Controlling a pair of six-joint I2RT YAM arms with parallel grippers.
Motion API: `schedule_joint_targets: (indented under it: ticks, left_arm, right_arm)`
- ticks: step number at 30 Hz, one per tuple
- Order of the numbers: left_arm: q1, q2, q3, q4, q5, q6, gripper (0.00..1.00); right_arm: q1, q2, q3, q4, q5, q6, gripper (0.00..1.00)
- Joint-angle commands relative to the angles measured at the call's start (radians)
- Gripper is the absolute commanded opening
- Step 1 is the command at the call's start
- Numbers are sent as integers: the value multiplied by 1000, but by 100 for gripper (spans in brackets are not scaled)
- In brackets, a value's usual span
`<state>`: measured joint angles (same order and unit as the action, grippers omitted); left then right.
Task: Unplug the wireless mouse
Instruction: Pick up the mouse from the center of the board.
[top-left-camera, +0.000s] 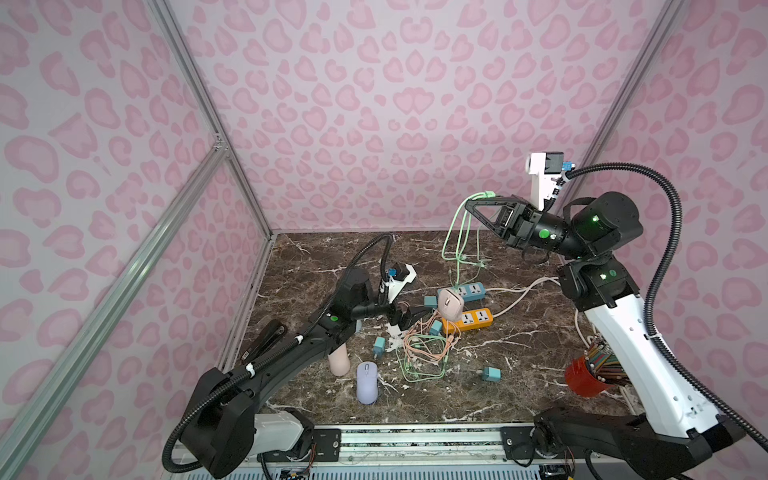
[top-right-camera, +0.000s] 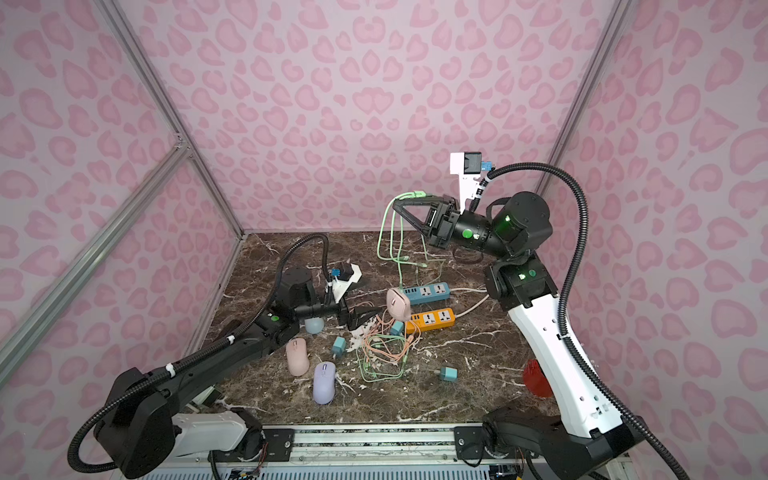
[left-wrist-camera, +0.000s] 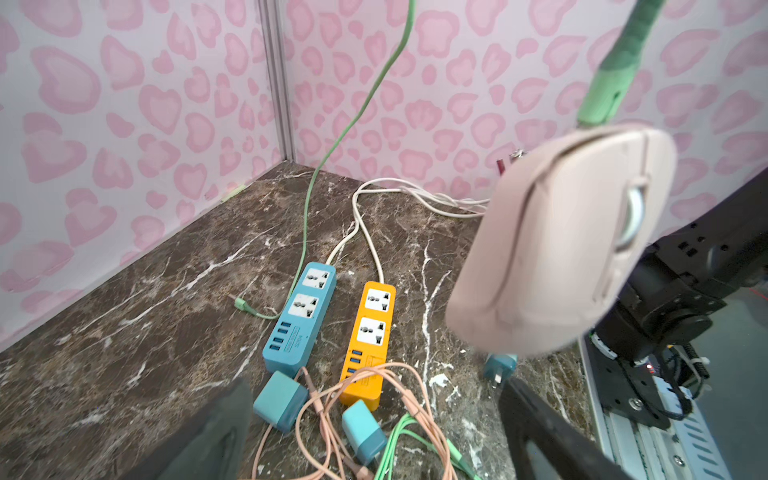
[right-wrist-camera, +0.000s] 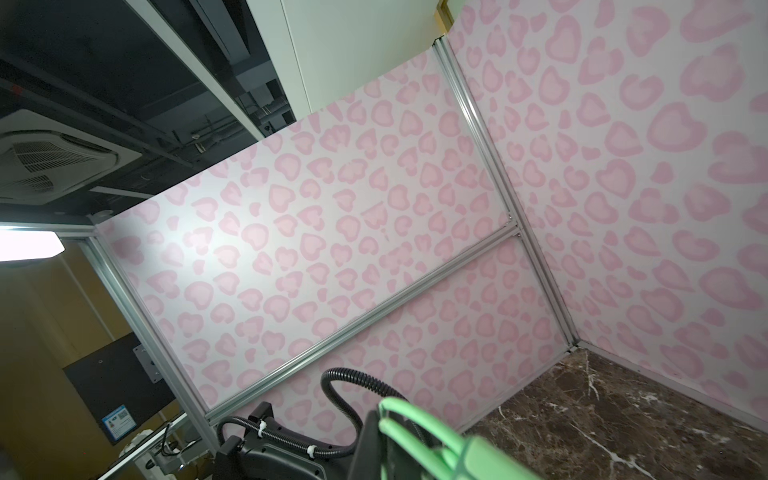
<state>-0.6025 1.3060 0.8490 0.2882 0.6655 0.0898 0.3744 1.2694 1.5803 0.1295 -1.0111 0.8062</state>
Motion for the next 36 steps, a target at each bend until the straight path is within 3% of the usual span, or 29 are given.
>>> schedule_joint_targets:
  ticks: [1,8,19,23,28,33,36]
  left_arm:
    - [0,1,-5,103,135,-21,96]
    - [-1,-8,5,81,159,-28,94]
    - [-2,-14,13,68,162,-30,88]
    - [-1,-15,17,59,168,-27,75]
    - [-2,-10,32,27,171,-13,48]
    - [-2,-10,39,9,174,-10,37]
    - [-2,-7,48,-6,172,-10,36]
  right_arm:
    - [32,24,21,74,-14,36,0]
    - [94,79,76,80,-5,44,0]
    - [105,107,107,87,-1,53,0]
    - [107,116,112,91,-1,59,0]
    - [109,129,116,104,0,68,0]
    - [105,127,137,40,29,16,0]
    - [93,118,138,7,46,-10,0]
